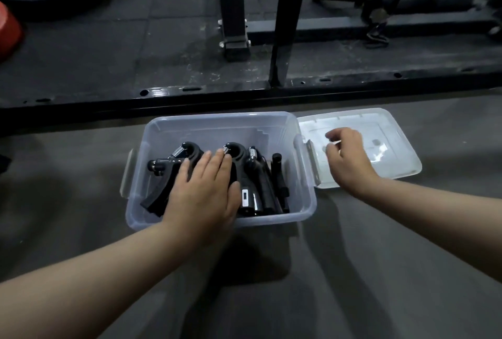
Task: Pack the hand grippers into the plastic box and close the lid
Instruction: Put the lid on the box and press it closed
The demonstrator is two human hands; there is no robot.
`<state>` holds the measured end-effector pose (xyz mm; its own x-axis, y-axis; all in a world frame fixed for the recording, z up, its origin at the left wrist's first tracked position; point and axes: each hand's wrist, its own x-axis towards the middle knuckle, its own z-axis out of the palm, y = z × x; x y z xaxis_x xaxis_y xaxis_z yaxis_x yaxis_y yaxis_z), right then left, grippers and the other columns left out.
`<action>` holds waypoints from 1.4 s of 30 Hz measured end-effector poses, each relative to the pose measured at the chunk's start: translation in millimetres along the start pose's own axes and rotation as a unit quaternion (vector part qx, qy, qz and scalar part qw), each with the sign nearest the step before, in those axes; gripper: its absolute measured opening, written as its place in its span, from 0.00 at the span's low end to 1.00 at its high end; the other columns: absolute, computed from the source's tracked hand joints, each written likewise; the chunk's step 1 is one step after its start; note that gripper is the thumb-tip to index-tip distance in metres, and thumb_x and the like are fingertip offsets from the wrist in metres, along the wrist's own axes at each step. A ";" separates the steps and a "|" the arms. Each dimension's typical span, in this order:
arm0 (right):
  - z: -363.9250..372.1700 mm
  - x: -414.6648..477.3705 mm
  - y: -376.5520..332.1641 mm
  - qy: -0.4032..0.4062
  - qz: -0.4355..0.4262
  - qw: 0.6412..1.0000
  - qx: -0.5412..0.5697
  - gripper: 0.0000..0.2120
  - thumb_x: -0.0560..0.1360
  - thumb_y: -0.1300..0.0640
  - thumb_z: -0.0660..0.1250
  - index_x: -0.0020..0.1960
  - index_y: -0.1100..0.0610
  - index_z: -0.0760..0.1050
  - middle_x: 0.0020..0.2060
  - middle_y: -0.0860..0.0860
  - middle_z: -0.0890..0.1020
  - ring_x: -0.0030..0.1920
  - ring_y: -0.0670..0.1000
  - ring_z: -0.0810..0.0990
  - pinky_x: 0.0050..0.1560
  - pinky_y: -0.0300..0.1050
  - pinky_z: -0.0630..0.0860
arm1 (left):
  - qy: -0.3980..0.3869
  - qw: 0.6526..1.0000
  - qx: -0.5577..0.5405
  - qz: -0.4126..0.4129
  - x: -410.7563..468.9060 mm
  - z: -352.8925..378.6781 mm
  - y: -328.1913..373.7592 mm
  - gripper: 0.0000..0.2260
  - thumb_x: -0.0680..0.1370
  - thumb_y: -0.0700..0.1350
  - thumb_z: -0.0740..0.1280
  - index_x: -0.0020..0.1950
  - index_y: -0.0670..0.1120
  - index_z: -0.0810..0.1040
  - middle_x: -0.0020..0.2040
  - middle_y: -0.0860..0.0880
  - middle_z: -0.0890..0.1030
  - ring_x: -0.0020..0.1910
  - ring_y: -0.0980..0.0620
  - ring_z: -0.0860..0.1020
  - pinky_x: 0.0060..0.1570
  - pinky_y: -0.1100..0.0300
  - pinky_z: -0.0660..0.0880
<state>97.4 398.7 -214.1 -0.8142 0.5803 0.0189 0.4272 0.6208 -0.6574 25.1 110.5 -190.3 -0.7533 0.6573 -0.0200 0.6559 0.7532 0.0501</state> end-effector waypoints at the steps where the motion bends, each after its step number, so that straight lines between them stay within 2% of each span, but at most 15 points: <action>1: 2.3 7.3 11.5 -0.069 0.056 0.995 -0.035 0.16 0.77 0.61 0.59 0.64 0.59 0.69 0.58 0.56 0.72 0.54 0.53 0.74 0.58 0.47 0.71 | 0.001 1.000 0.001 0.001 -0.4 0.3 0.0 0.29 0.79 0.56 0.47 0.75 0.43 0.67 0.75 0.45 0.68 0.75 0.46 0.65 0.71 0.39 0.61; 3: 7.6 17.2 23.4 -0.197 0.093 0.967 -0.134 0.23 0.77 0.60 0.60 0.71 0.55 0.65 0.64 0.61 0.70 0.58 0.59 0.75 0.60 0.48 0.72 | 0.004 1.000 0.002 0.000 -0.1 0.4 0.7 0.29 0.78 0.56 0.47 0.74 0.43 0.68 0.75 0.45 0.68 0.74 0.46 0.65 0.71 0.39 0.61; 5: 19.0 22.4 24.5 -0.264 0.067 0.934 -0.231 0.26 0.77 0.56 0.61 0.74 0.51 0.61 0.67 0.63 0.66 0.63 0.63 0.72 0.63 0.52 0.71 | 0.005 1.000 0.005 -0.001 0.7 -0.1 2.2 0.29 0.78 0.56 0.48 0.74 0.43 0.68 0.74 0.45 0.68 0.74 0.46 0.66 0.71 0.39 0.61; 8: 43.9 27.8 22.3 -0.316 0.088 0.897 -0.295 0.30 0.75 0.50 0.64 0.75 0.47 0.58 0.69 0.55 0.63 0.67 0.62 0.67 0.66 0.56 0.68 | 0.003 1.000 0.003 -0.001 1.2 0.1 2.3 0.29 0.78 0.56 0.48 0.74 0.43 0.67 0.75 0.45 0.68 0.74 0.46 0.65 0.72 0.39 0.60; 11: 72.1 34.5 37.8 -0.320 0.078 0.872 -0.362 0.38 0.71 0.50 0.67 0.76 0.45 0.53 0.70 0.51 0.60 0.67 0.62 0.65 0.65 0.59 0.69 | 0.003 1.000 0.009 -0.002 0.8 -0.5 2.3 0.29 0.78 0.56 0.48 0.74 0.43 0.67 0.75 0.45 0.67 0.74 0.46 0.65 0.71 0.39 0.61; 14: 107.5 62.3 82.8 -0.319 0.098 0.877 -0.346 0.40 0.63 0.47 0.70 0.72 0.48 0.60 0.63 0.52 0.70 0.60 0.59 0.74 0.55 0.55 0.76 | 0.002 1.000 0.011 -0.002 1.2 -1.0 3.4 0.29 0.78 0.55 0.49 0.74 0.42 0.68 0.75 0.45 0.68 0.74 0.46 0.66 0.71 0.39 0.62; 16: 94.8 58.5 61.0 -0.318 0.098 0.889 -0.314 0.28 0.61 0.40 0.68 0.60 0.46 0.73 0.50 0.48 0.79 0.48 0.53 0.79 0.46 0.51 0.76 | 0.004 1.000 0.009 -0.002 1.4 -0.4 3.0 0.29 0.78 0.55 0.49 0.74 0.42 0.68 0.75 0.45 0.68 0.74 0.46 0.66 0.71 0.39 0.62; 18: 71.8 45.0 28.0 -0.344 0.093 0.882 -0.308 0.14 0.68 0.40 0.63 0.48 0.48 0.74 0.41 0.45 0.78 0.45 0.51 0.77 0.48 0.48 0.74 | 0.006 1.000 0.009 0.000 1.6 0.7 2.3 0.29 0.78 0.55 0.49 0.74 0.42 0.68 0.75 0.45 0.68 0.74 0.46 0.66 0.71 0.39 0.62; 19: 68.6 44.8 25.4 -0.338 0.092 0.884 -0.309 0.12 0.72 0.42 0.61 0.47 0.49 0.72 0.39 0.46 0.75 0.45 0.52 0.75 0.49 0.47 0.72 | 0.006 1.000 0.010 0.001 1.7 1.2 2.0 0.29 0.78 0.55 0.49 0.74 0.43 0.68 0.75 0.45 0.68 0.74 0.46 0.66 0.71 0.39 0.62; 23: 73.1 50.1 30.7 -0.314 0.084 0.893 -0.310 0.23 0.68 0.45 0.64 0.61 0.50 0.70 0.53 0.51 0.77 0.51 0.57 0.77 0.46 0.50 0.71 | 0.012 1.000 0.009 0.003 2.3 2.2 1.3 0.28 0.78 0.55 0.50 0.74 0.43 0.68 0.75 0.46 0.68 0.74 0.47 0.66 0.71 0.39 0.61; 26: 64.2 49.6 23.3 -0.346 0.083 0.880 -0.315 0.13 0.74 0.49 0.62 0.56 0.53 0.73 0.49 0.50 0.75 0.50 0.56 0.77 0.47 0.47 0.70 | 0.016 1.000 0.006 0.003 1.5 2.8 1.3 0.29 0.78 0.55 0.50 0.74 0.42 0.68 0.75 0.46 0.68 0.74 0.47 0.65 0.71 0.39 0.61; 31: 40.8 53.7 15.5 -0.237 0.000 0.911 -0.338 0.17 0.71 0.52 0.66 0.58 0.57 0.73 0.54 0.55 0.75 0.52 0.59 0.79 0.44 0.47 0.72 | 0.022 1.000 0.004 0.003 0.9 2.4 1.8 0.29 0.78 0.55 0.50 0.74 0.42 0.68 0.74 0.45 0.68 0.74 0.46 0.66 0.71 0.39 0.61; 36: -14.2 47.5 3.4 -0.132 -0.020 0.957 -0.257 0.13 0.72 0.57 0.63 0.53 0.60 0.67 0.48 0.60 0.77 0.45 0.62 0.77 0.39 0.46 0.68 | 0.021 1.000 0.002 0.000 0.3 1.4 1.6 0.29 0.77 0.55 0.49 0.74 0.42 0.68 0.74 0.45 0.68 0.74 0.46 0.66 0.71 0.39 0.61; 39: -26.3 34.4 -2.0 -0.132 0.005 0.960 -0.249 0.15 0.71 0.56 0.62 0.56 0.56 0.63 0.41 0.56 0.78 0.40 0.60 0.76 0.36 0.48 0.70 | 0.017 1.000 0.007 -0.003 0.3 1.4 2.6 0.29 0.77 0.55 0.49 0.74 0.43 0.68 0.75 0.45 0.68 0.74 0.46 0.66 0.71 0.39 0.61; 42: -23.1 23.0 -7.2 -0.144 -0.011 0.952 -0.271 0.20 0.71 0.58 0.60 0.62 0.54 0.60 0.45 0.57 0.79 0.41 0.61 0.78 0.39 0.50 0.73 | 0.017 1.000 0.012 -0.004 -0.4 2.0 2.2 0.29 0.78 0.55 0.48 0.74 0.43 0.68 0.75 0.45 0.68 0.74 0.46 0.66 0.71 0.39 0.61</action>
<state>84.7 419.8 -191.5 -0.8658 0.4445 -0.2298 0.4858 0.8567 -0.1732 26.9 111.9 -192.2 -0.7597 0.6502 0.0132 0.6503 0.7593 0.0256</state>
